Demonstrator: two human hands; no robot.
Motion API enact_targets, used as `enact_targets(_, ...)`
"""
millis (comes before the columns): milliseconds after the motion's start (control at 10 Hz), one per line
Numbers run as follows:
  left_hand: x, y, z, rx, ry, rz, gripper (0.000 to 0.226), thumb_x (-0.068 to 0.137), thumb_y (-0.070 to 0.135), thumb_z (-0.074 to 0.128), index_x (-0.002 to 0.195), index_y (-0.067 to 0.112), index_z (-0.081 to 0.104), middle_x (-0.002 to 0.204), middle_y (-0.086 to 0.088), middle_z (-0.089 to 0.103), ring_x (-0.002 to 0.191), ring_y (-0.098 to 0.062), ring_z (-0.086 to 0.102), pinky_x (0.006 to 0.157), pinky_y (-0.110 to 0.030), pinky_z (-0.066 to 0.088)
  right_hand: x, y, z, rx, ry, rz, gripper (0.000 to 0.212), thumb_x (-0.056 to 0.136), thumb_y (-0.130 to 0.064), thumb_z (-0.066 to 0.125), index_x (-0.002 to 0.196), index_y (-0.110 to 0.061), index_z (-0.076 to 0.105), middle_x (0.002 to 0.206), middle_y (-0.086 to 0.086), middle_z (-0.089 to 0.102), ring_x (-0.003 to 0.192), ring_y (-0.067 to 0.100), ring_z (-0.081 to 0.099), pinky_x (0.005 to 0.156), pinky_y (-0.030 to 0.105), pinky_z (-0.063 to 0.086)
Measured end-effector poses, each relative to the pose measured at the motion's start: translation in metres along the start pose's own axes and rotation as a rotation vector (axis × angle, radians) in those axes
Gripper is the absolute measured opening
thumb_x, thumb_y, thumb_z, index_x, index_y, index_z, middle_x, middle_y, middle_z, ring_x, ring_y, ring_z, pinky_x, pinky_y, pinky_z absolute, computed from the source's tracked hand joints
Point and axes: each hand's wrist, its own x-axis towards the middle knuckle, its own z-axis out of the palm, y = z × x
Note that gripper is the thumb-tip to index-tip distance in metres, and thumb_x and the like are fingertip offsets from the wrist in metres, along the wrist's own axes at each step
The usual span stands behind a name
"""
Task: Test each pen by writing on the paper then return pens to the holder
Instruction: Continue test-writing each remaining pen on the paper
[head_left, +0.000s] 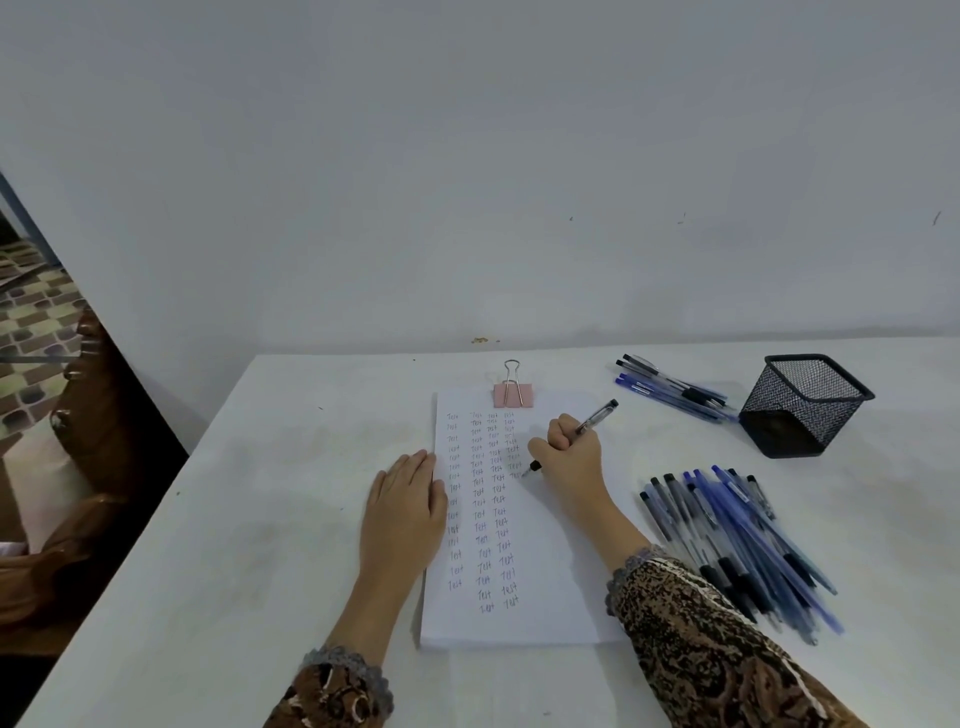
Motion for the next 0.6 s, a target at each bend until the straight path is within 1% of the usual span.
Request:
enact_targets(100,0.0,0.0,0.0,0.003,0.003,0.001,0.045,0.099,0.025,0.031,0.142,0.015,0.034,0.149,0.002,0.033,0.14,-0.011,0.023,0.118,-0.03,0.01,-0.001,0.001,0.0,-0.012,0.006,-0.007,0.051,0.07,0.018,0.047,0.058,-0.021,0.017,0.057,-0.006,0.018,0.048,0.005,0.015,0.049,0.015,0.016)
enact_targets(200,0.0,0.0,0.0,0.001,-0.001,0.0,0.045,0.099,0.025,0.032,0.142,0.015,0.035,0.149,0.002,0.034,0.14,-0.011,0.024,0.118,-0.03,0.011,0.0,0.001,0.0,-0.014,0.019,-0.008,0.052,0.07,0.018,0.048,0.056,-0.021,0.017,0.058,-0.005,0.019,0.049,0.005,0.016,0.051,0.016,0.016)
enact_targets(300,0.0,0.0,0.0,-0.005,0.003,0.003,0.045,0.098,0.025,0.033,0.141,0.014,0.036,0.148,0.002,0.035,0.14,-0.012,0.025,0.118,-0.031,0.012,0.001,0.003,-0.004,0.134,0.013,0.067,0.055,0.075,0.019,0.045,0.053,-0.024,0.021,0.053,-0.009,0.021,0.046,0.006,0.016,0.045,0.016,0.018)
enact_targets(400,0.001,-0.001,0.001,-0.002,0.003,0.005,0.045,0.098,0.026,0.032,0.142,0.014,0.035,0.148,0.002,0.035,0.14,-0.012,0.024,0.118,-0.031,0.012,0.005,-0.001,-0.01,0.333,0.07,0.164,0.044,0.093,-0.002,0.049,0.058,-0.022,0.032,0.046,-0.006,0.031,0.034,0.006,0.028,0.035,0.015,0.022)
enact_targets(500,0.001,-0.001,0.001,0.004,0.003,0.002,0.045,0.098,0.026,0.032,0.142,0.015,0.035,0.149,0.002,0.035,0.14,-0.011,0.024,0.118,-0.032,0.013,0.007,-0.006,-0.015,0.271,0.137,0.154,0.032,0.099,-0.042,0.037,0.076,-0.019,0.036,0.044,-0.005,0.039,0.035,0.008,0.038,0.034,0.017,0.029)
enact_targets(600,0.0,-0.001,0.001,-0.008,0.013,0.002,0.044,0.098,0.025,0.034,0.141,0.014,0.037,0.148,0.001,0.036,0.139,-0.013,0.026,0.118,-0.032,0.014,0.006,-0.008,-0.015,0.208,0.215,0.139,0.039,0.1,-0.049,0.022,0.077,-0.021,0.036,0.047,-0.005,0.04,0.041,0.012,0.037,0.037,0.016,0.027)
